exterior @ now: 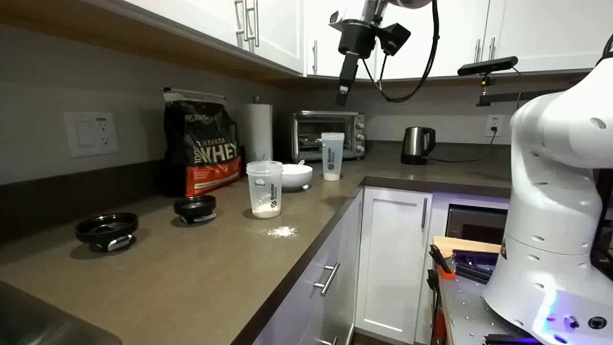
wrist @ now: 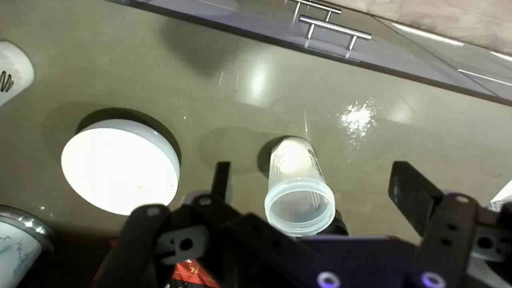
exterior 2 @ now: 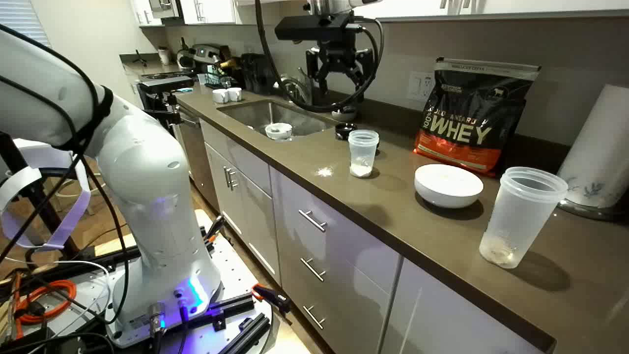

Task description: Move the clear bottle on the left to the right

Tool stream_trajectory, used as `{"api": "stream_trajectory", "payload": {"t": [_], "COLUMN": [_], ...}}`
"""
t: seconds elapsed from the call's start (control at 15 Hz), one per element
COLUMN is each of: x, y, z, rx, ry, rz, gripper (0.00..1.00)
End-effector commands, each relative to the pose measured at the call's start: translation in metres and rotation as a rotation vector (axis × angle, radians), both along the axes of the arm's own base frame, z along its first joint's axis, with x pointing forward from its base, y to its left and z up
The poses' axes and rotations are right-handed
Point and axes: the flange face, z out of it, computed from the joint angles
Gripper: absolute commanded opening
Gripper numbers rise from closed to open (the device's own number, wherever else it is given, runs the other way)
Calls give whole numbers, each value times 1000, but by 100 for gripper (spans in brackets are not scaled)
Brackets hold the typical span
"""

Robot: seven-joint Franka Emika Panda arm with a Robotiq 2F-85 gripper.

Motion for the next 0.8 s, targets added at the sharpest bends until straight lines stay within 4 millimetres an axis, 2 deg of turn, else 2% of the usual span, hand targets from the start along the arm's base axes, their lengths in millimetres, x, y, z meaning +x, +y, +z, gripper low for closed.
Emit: {"api": "stream_trajectory", "payload": {"t": [0.0,0.47,0.73], "x": [0,0,30], "y": [0,0,9], "z": [0,0,-27], "rx": [0,0,3], "ry": [1,1,79], "rz": [0,0,-5], "gripper": [100,100,100]}}
